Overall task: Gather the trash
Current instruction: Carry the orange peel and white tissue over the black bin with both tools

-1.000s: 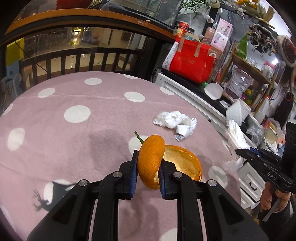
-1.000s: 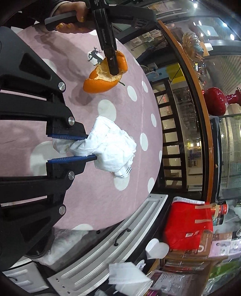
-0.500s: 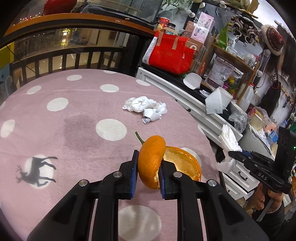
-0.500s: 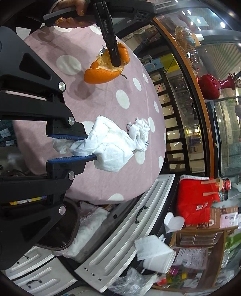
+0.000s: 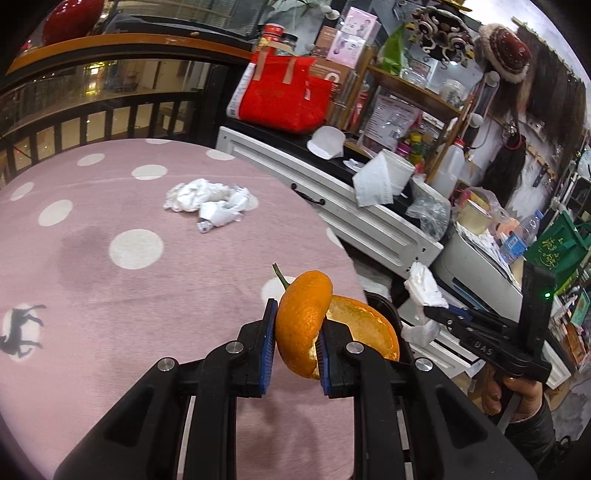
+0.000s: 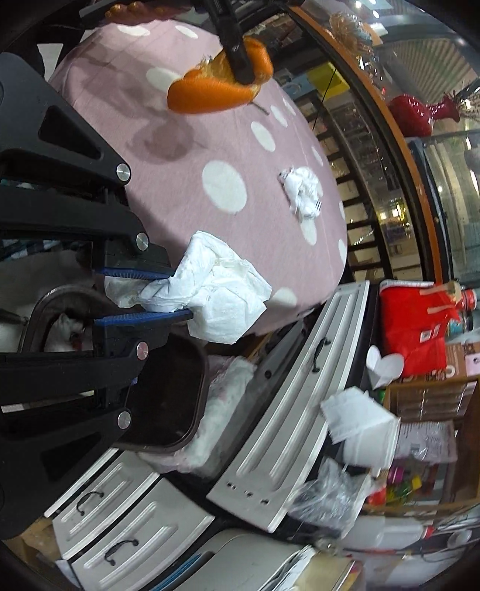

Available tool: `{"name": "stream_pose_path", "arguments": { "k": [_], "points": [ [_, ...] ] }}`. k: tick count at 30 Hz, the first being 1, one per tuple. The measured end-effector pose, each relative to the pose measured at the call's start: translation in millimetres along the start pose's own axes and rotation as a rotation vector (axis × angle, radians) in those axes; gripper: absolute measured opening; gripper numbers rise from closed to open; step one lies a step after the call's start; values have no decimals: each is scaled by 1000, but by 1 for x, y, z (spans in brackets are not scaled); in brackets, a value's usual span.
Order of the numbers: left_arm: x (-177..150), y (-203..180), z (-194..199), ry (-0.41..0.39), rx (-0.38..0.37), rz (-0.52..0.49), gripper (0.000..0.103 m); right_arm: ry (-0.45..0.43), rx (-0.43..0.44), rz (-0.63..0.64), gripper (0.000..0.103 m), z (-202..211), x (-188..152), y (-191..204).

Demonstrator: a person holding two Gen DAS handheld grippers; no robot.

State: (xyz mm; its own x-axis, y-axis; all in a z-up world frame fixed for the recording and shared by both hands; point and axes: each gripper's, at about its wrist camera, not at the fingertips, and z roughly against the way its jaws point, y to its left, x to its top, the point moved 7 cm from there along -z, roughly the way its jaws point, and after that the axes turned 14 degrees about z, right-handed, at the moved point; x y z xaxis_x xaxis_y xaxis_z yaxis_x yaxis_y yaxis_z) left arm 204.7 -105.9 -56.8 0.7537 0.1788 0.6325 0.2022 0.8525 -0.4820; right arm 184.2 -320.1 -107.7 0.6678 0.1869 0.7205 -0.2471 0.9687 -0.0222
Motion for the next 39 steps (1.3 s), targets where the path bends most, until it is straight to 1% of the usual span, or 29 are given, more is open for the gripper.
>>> {"name": "stream_pose_path", "arguments": {
  "k": [3, 8, 14, 15, 21, 23, 24, 25, 27, 31, 33, 39],
  "points": [
    [-6, -16, -6, 13, -22, -18, 19, 36, -13, -32, 16, -6, -16, -14],
    [-16, -40, -17, 40, -52, -49, 19, 124, -25, -77, 16, -30, -47, -32],
    [-27, -64, -29, 67, -75, -87, 19, 256, -11, -159, 16, -73, -88, -49],
    [-29, -67, -32, 75, -77, -93, 19, 289, -9, -174, 16, -84, -98, -53],
    [-40, -83, -46, 107, -87, -120, 19, 399, 10, -231, 16, -123, -137, -60],
    [-44, -89, -50, 117, -89, -132, 19, 420, 7, -246, 25, -131, -148, -60],
    [-46, -91, -51, 122, -91, -138, 19, 432, 6, -256, 36, -134, -154, -60],
    [-47, -92, -53, 126, -93, -142, 19, 435, 3, -264, 49, -134, -156, -61],
    [-51, -96, -57, 137, -92, -152, 19, 431, -6, -276, 58, -133, -159, -63],
    [-57, -101, -64, 157, -92, -164, 19, 405, -7, -297, 58, -123, -158, -67],
    [-60, -103, -68, 168, -93, -172, 19, 377, -17, -305, 58, -112, -153, -70],
    [-74, -116, -82, 201, -102, -212, 19, 235, -124, -311, 59, -55, -122, -95]
  ]
}}
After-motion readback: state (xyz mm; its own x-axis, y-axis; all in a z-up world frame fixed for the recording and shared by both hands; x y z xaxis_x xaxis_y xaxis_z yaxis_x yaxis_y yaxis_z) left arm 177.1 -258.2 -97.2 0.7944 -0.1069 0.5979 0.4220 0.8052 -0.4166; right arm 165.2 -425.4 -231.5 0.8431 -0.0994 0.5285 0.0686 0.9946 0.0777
